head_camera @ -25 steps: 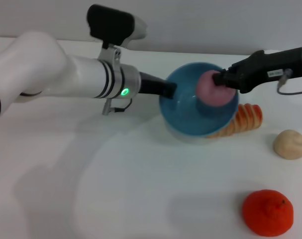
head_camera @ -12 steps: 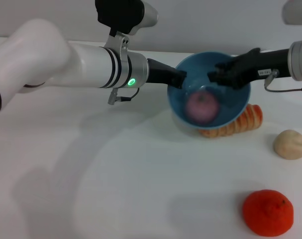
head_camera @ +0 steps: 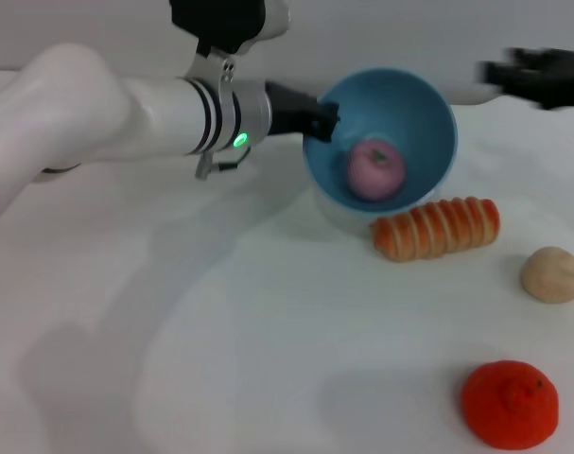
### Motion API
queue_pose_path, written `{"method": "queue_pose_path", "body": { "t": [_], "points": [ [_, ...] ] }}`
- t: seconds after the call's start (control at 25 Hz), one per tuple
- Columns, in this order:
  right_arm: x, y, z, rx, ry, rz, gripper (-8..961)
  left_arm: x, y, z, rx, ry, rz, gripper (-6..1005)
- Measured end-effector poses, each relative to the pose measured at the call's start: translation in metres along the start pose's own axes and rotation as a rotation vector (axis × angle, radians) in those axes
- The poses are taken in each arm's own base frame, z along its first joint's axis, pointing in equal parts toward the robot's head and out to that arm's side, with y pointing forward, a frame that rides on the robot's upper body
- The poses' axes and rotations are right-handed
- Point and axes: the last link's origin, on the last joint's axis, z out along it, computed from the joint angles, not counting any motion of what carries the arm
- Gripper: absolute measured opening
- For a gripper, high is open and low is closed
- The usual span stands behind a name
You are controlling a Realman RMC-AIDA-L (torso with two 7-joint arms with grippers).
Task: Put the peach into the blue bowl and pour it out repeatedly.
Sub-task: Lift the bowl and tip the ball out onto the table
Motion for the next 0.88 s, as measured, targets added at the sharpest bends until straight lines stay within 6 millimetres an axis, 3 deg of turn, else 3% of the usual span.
{"method": "queue_pose_path", "body": {
  "t": [0.2, 0.32, 0.52, 0.68, 0.88],
  "points": [
    [0.048, -0.033, -0.067, 0.137, -0.251, 0.196, 522, 0.019, 0.011, 0.0, 0.038, 0.063, 0.19, -2],
    [0.084, -0.04, -0.101, 0.222, -0.344, 0.258, 523, 0.028, 0.028, 0.002, 0.056, 0.114, 0.34, -2],
    [0.125, -0.039, -0.143, 0.34, -0.434, 0.314, 522, 0.035, 0.053, 0.004, 0.065, 0.182, 0.548, -2],
    [0.145, -0.037, -0.161, 0.394, -0.483, 0.376, 522, 0.037, 0.066, 0.002, 0.073, 0.227, 0.689, -2],
    [0.153, -0.035, -0.167, 0.422, -0.489, 0.379, 521, 0.034, 0.094, -0.008, 0.13, 0.395, 0.95, -1]
  ]
}}
